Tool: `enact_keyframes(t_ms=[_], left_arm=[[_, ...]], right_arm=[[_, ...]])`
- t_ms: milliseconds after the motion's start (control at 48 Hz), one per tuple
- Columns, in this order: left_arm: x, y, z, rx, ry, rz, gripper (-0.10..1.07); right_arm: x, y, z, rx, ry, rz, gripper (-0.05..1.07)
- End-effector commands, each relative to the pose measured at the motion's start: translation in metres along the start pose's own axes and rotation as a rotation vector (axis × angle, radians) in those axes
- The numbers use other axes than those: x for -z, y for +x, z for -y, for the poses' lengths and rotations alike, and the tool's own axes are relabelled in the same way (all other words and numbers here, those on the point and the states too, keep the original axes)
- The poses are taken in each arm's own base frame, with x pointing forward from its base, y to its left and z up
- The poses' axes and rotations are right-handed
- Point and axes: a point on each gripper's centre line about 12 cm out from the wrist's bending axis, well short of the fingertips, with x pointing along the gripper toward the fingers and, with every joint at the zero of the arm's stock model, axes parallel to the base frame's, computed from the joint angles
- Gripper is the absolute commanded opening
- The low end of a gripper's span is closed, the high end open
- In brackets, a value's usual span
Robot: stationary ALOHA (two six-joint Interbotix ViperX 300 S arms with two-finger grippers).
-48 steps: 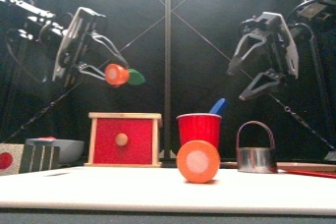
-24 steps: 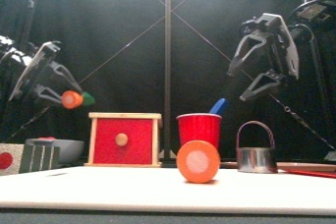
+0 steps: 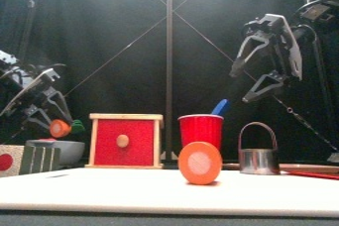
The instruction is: Place carrot to pin bowl
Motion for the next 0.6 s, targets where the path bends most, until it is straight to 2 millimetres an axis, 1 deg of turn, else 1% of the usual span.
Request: enact_keyframes(t_ms=[0, 292, 438, 500, 583], left_arm=[[-0.011, 0.002, 0.009, 0.020, 0.008, 0.031, 0.79], [-0.014, 0.002, 0.011, 0.027, 0.028, 0.051, 0.96], [-0.019, 0.002, 0.016, 0.040, 0.029, 0.061, 0.99], [-0.022, 0.002, 0.025, 0.066, 0.039, 0.063, 0.99], [-0.021, -0.001, 0.054, 0.167, 0.106, 0.047, 0.99]], right_arm=[[-0.007, -0.004, -0.004, -0.020, 0.010, 0.020, 1.02], [-0.007, -0.004, -0.005, -0.023, 0.017, 0.022, 1.02], [-0.008, -0.005, -0.005, -0.024, 0.021, 0.023, 1.02], [-0.008, -0.005, -0.005, -0.024, 0.021, 0.023, 1.02], [-0.008, -0.005, -0.006, -0.025, 0.022, 0.024, 1.02]])
